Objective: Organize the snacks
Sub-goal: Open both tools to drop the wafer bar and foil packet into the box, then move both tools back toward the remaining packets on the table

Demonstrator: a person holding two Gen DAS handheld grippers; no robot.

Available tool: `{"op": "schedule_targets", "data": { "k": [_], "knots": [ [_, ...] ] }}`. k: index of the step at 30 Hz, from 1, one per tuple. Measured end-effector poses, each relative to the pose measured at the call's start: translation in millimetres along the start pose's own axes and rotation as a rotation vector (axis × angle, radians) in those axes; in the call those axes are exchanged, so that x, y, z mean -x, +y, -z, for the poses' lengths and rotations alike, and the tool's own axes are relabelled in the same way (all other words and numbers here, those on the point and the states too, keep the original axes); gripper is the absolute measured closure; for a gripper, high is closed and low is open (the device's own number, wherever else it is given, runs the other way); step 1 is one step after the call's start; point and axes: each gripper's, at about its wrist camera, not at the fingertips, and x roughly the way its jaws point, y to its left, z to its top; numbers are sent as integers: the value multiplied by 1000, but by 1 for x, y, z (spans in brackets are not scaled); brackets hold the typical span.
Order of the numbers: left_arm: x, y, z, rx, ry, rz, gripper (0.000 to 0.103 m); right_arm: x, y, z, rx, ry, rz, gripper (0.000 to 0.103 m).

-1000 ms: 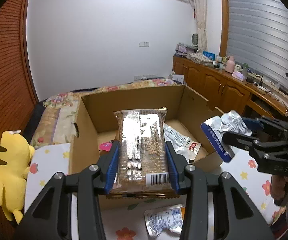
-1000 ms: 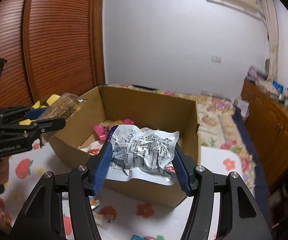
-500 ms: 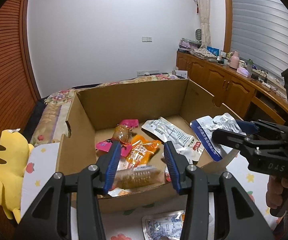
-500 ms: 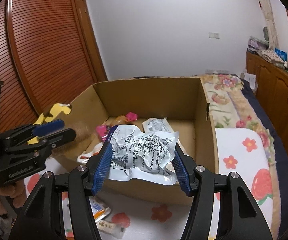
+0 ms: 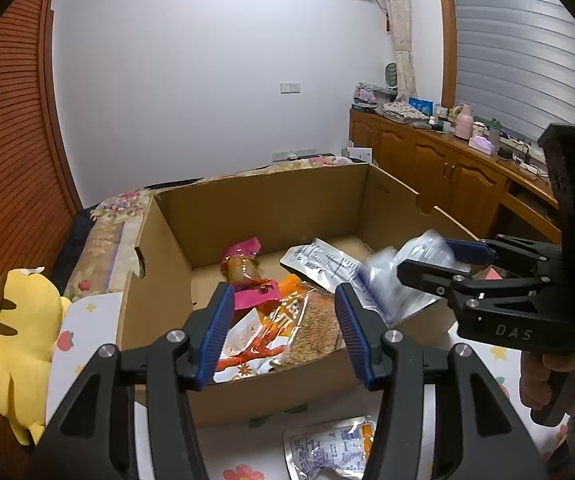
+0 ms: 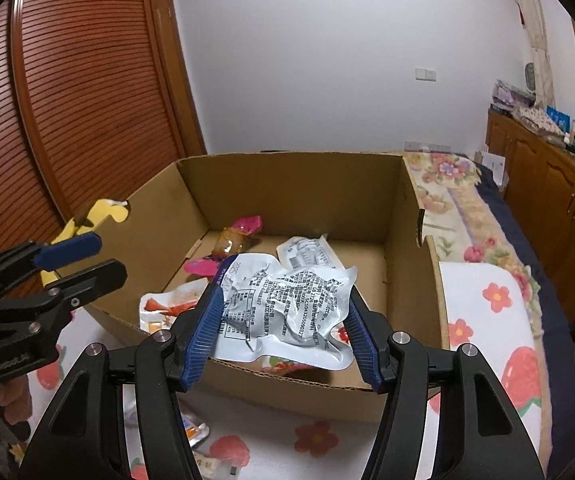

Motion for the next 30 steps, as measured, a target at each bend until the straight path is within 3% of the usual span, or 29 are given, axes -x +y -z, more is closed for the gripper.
{"op": "schedule_targets", "data": {
  "k": [11,18,23,28,30],
  "knots": [
    [5,-8,3,-20,-12,1,43,3,-2,1,3,-14,-10,43],
    [13,-10,5,-20,-21,8,41,25,3,6,36,-55,-13,43],
    [25,-14,13,-33,-38,12,27,50,8,18,69,-84,-20,43],
    [38,-19,24,-35,-46,30,26,75,10,40,100,-102,-17,43],
    [42,-21,30,-31,-53,35,20,82,9,52,108,-97,-11,42]
  ]
}}
